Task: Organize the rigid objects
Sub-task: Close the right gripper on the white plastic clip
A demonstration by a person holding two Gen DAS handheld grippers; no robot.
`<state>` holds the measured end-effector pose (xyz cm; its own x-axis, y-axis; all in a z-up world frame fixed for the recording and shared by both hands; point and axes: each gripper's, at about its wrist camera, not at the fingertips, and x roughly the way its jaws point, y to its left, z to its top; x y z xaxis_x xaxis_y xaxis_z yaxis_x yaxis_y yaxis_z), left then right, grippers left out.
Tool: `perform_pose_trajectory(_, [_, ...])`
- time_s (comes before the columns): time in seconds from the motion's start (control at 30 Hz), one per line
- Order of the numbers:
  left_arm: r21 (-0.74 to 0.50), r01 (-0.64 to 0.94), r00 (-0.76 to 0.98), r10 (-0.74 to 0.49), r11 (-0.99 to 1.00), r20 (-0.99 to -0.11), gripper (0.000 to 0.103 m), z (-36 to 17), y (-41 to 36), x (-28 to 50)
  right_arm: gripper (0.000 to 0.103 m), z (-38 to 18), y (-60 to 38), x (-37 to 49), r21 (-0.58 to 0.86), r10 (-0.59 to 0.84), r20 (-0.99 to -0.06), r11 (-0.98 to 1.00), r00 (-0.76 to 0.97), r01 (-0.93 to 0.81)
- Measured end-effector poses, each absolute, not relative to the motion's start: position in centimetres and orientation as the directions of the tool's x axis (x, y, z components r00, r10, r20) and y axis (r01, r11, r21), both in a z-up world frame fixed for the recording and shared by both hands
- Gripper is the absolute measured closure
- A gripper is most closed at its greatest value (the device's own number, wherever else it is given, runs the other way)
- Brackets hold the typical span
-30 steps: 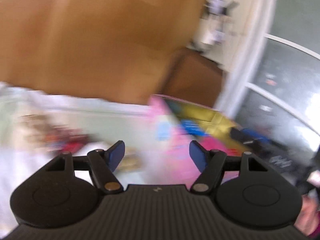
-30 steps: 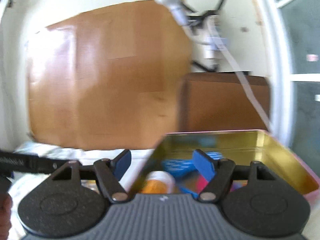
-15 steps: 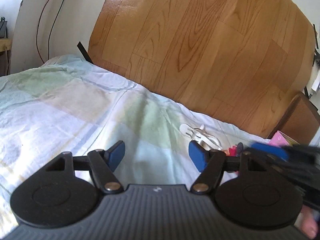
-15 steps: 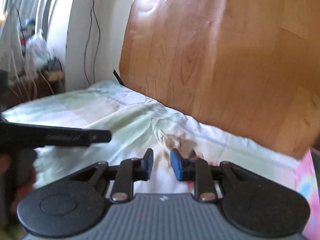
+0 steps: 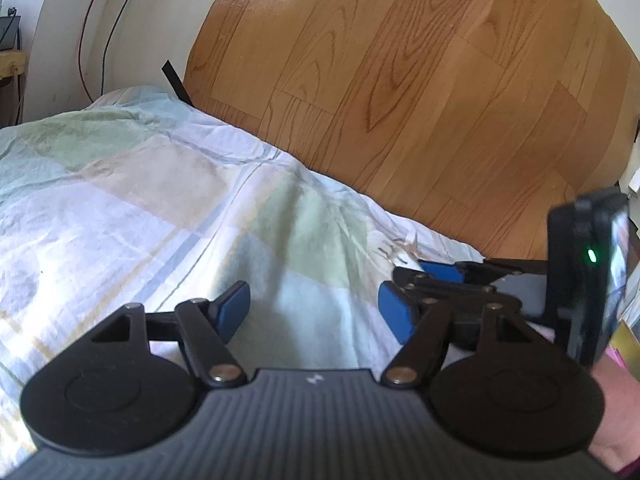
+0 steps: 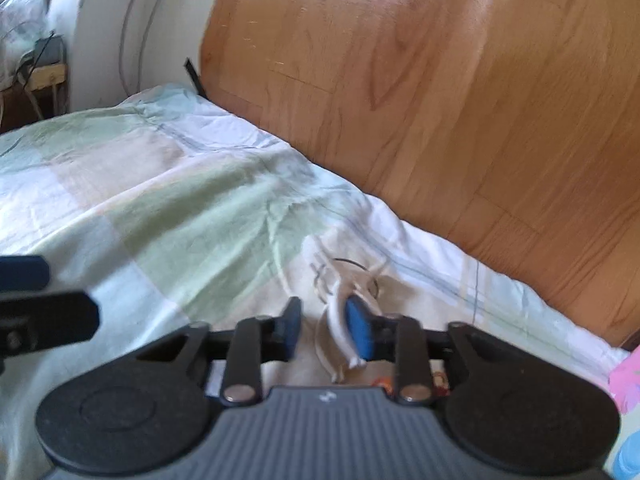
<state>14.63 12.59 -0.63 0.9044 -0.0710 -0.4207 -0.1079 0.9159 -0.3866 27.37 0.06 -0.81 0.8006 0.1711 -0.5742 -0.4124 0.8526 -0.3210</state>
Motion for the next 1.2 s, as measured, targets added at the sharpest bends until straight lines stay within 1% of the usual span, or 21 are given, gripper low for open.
perform_pose_trajectory(0.2, [-0.394,-0.113,0.905,-0.070,0.912,-0.420,0.030,-0.6,12.7,14.5,0.091,-1.3,0.8,23.9,-0.395,0.198,-0.562,0.790,0.803,-0.470])
perform_pose_trajectory(0.33, [-0.407,-0.123,0.908,-0.063,0.905,-0.415,0.030,-0.6,13.0,14.3,0.089,-0.4,-0.1,21.9,-0.339,0.263,-0.580,0.782,0.771,-0.522])
perform_pose_trajectory(0.43, [-0.421,-0.136,0.909,-0.057,0.897,-0.414,0.030,-0.7,13.3,14.2,0.086,0.9,-0.9,21.4,-0.285,0.315,-0.557,0.796,0.769,-0.533])
perform_pose_trajectory(0.57, [-0.424,-0.137,0.908,-0.058,0.895,-0.415,0.030,-0.7,13.4,14.3,0.072,2.2,-1.9,22.5,-0.233,0.316,-0.524,0.840,0.791,-0.490])
perform_pose_trajectory(0.67, [-0.421,-0.134,0.907,-0.060,0.897,-0.416,0.030,-0.8,13.3,14.3,0.068,2.0,-2.2,23.6,-0.203,0.309,-0.537,0.856,0.785,-0.476])
perform_pose_trajectory(0.73, [-0.421,-0.132,0.906,-0.062,0.897,-0.418,0.029,-0.8,13.3,14.4,0.067,1.6,-2.2,23.8,-0.185,0.315,-0.550,0.857,0.773,-0.481])
perform_pose_trajectory(0.83, [-0.419,-0.131,0.905,-0.064,0.899,-0.420,0.029,-0.8,13.3,14.5,0.066,1.2,-2.2,23.6,-0.212,0.298,-0.536,0.858,0.790,-0.468])
perform_pose_trajectory(0.9, [-0.418,-0.130,0.905,-0.065,0.899,-0.421,0.028,-0.8,13.3,14.5,0.060,1.3,-2.4,23.8,-0.216,0.286,-0.522,0.867,0.803,-0.449])
perform_pose_trajectory(0.93, [-0.417,-0.130,0.904,-0.065,0.900,-0.422,0.028,-0.8,13.2,14.5,0.053,1.3,-2.5,24.1,-0.217,0.272,-0.523,0.874,0.808,-0.435])
perform_pose_trajectory(0.97, [-0.416,-0.130,0.904,-0.065,0.900,-0.423,0.028,-0.8,13.2,14.5,0.052,1.3,-2.6,24.6,-0.224,0.254,-0.527,0.879,0.811,-0.421])
perform_pose_trajectory(1.07, [-0.416,-0.130,0.903,-0.065,0.900,-0.424,0.028,-0.8,13.2,14.6,0.052,0.5,-2.2,26.1,-0.286,0.205,-0.565,0.860,0.799,-0.423])
perform_pose_trajectory(1.1, [-0.417,-0.130,0.903,-0.066,0.899,-0.424,0.028,-0.8,13.2,14.6,0.054,0.2,-1.9,26.2,-0.331,0.188,-0.554,0.844,0.811,-0.422])
perform_pose_trajectory(1.13, [-0.418,-0.131,0.904,-0.065,0.899,-0.423,0.028,-0.8,13.2,14.6,0.059,0.0,-1.5,26.2,-0.360,0.173,-0.554,0.832,0.814,-0.421])
perform_pose_trajectory(1.2, [-0.420,-0.131,0.904,-0.066,0.898,-0.423,0.028,-0.8,13.2,14.6,0.079,0.0,-1.0,26.1,-0.382,0.174,-0.554,0.816,0.814,-0.434])
